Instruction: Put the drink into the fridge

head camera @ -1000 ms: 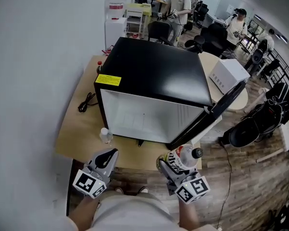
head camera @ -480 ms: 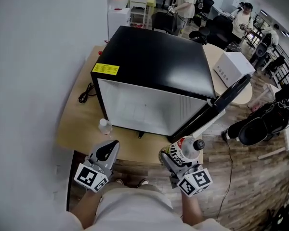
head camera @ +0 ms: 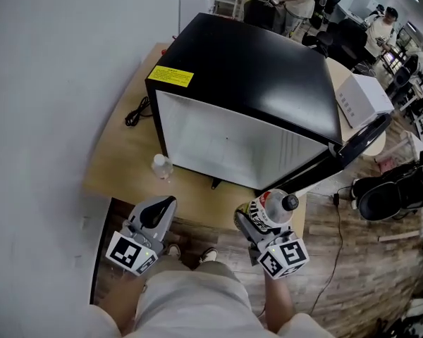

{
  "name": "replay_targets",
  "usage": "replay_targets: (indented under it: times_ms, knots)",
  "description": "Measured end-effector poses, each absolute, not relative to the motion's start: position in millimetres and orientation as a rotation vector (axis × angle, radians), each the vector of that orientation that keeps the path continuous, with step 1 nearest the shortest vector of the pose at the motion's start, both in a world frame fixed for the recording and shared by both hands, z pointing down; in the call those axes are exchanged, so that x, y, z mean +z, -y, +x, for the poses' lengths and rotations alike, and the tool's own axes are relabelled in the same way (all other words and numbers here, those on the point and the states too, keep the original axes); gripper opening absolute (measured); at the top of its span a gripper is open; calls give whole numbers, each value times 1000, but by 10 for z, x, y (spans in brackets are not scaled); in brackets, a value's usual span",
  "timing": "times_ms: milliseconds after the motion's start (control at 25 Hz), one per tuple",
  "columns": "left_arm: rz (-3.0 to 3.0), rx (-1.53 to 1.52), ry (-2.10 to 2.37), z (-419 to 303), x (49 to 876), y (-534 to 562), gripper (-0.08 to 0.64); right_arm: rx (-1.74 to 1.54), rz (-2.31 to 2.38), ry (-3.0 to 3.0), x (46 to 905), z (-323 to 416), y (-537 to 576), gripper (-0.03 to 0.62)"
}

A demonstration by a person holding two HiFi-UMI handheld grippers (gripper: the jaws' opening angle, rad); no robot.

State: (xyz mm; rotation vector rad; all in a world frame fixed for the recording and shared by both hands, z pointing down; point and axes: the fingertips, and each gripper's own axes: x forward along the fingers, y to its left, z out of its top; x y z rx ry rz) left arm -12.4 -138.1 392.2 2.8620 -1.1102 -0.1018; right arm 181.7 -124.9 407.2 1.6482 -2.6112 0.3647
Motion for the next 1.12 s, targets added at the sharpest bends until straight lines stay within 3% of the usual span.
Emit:
replay_targets:
  times_ms: [1120]
  knots:
    - [2813,-105,1174,-7,4172,1486,14,227,1565,2602,4734,1704,2363,428]
